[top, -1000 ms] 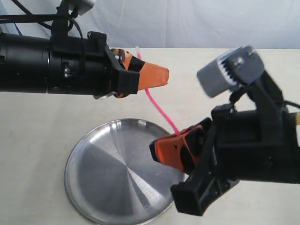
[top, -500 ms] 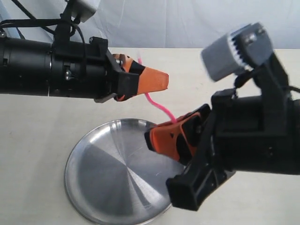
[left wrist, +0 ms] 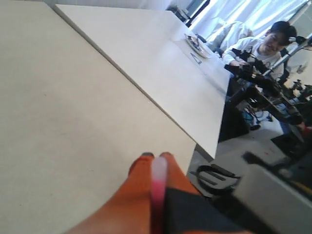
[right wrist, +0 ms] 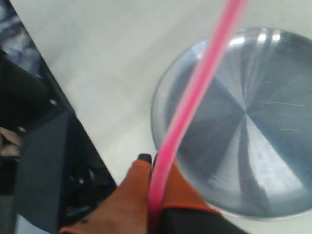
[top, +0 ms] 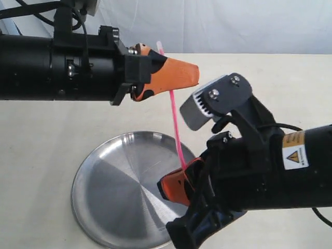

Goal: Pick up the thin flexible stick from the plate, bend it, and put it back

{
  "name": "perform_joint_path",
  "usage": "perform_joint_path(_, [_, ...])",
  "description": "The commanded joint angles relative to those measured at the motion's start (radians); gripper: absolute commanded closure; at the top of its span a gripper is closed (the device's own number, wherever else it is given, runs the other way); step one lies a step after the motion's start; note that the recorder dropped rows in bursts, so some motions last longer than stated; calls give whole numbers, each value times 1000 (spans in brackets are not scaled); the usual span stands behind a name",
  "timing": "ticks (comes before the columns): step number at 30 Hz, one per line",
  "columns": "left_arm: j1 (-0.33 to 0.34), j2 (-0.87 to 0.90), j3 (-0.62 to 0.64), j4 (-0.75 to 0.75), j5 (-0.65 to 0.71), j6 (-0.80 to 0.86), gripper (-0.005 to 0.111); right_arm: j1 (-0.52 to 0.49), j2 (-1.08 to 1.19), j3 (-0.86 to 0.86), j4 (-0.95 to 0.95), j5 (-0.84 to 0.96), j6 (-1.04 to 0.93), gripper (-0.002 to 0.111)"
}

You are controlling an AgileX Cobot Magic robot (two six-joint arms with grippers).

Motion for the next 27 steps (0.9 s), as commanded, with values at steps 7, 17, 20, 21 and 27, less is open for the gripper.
perform_joint_path(7, [-17, -2, 5, 160, -36, -34, 107, -10, -147, -17, 20, -180, -11, 109])
perform_joint_path(17, [-17, -4, -47, 13, 103, -2, 107, -10, -19, -15, -78, -106, -3, 109])
perform_joint_path(20, [-17, -4, -57, 11, 117, -1, 107, -10, 15, -15, -78, -117, -3, 109])
perform_joint_path(21, [-17, -4, -57, 17, 117, -1, 107, -10, 22, -15, -78, -117, -3, 109])
perform_joint_path(27, [-17, -4, -57, 224, -1, -20, 107, -10, -40, -17, -1, -111, -5, 109])
